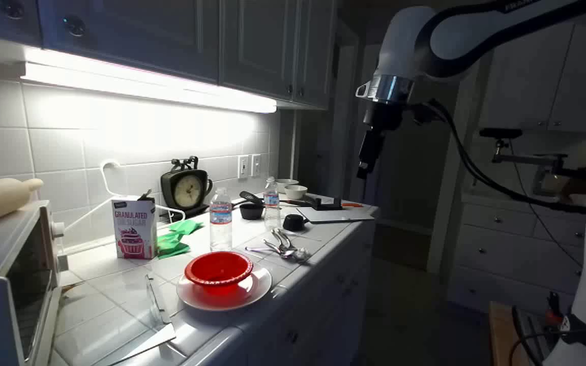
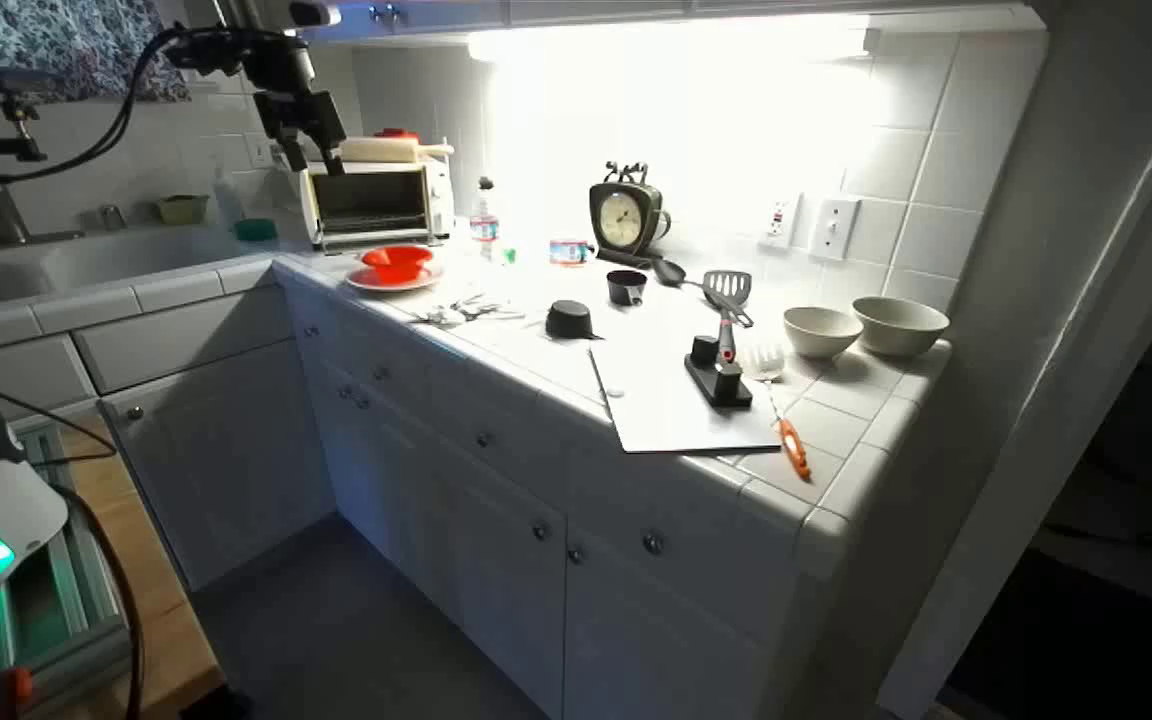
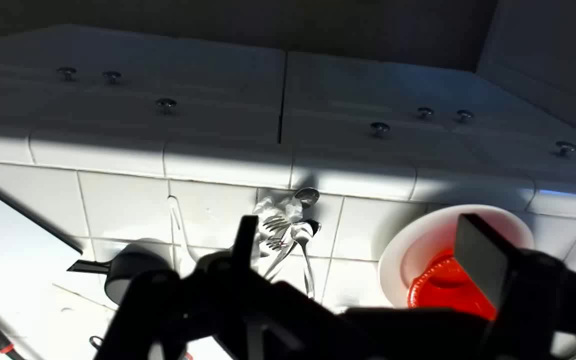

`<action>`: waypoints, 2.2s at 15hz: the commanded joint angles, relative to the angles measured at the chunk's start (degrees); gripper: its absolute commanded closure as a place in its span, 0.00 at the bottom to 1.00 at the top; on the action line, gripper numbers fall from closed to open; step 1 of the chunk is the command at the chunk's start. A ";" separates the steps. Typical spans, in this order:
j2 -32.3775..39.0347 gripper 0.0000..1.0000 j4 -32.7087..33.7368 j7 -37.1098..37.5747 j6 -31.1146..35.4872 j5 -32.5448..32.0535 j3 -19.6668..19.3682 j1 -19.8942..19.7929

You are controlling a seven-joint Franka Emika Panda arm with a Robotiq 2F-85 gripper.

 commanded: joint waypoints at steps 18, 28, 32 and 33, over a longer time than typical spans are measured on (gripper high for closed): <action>20.33 0.00 11.40 9.62 13.53 1.11 -0.45 -1.81; 24.54 0.00 14.96 4.86 13.93 -0.81 -0.35 -1.72; 27.46 0.00 17.28 -5.49 16.24 -2.19 -0.51 -1.70; 28.32 0.00 17.87 -8.19 17.73 -2.54 -0.55 -1.75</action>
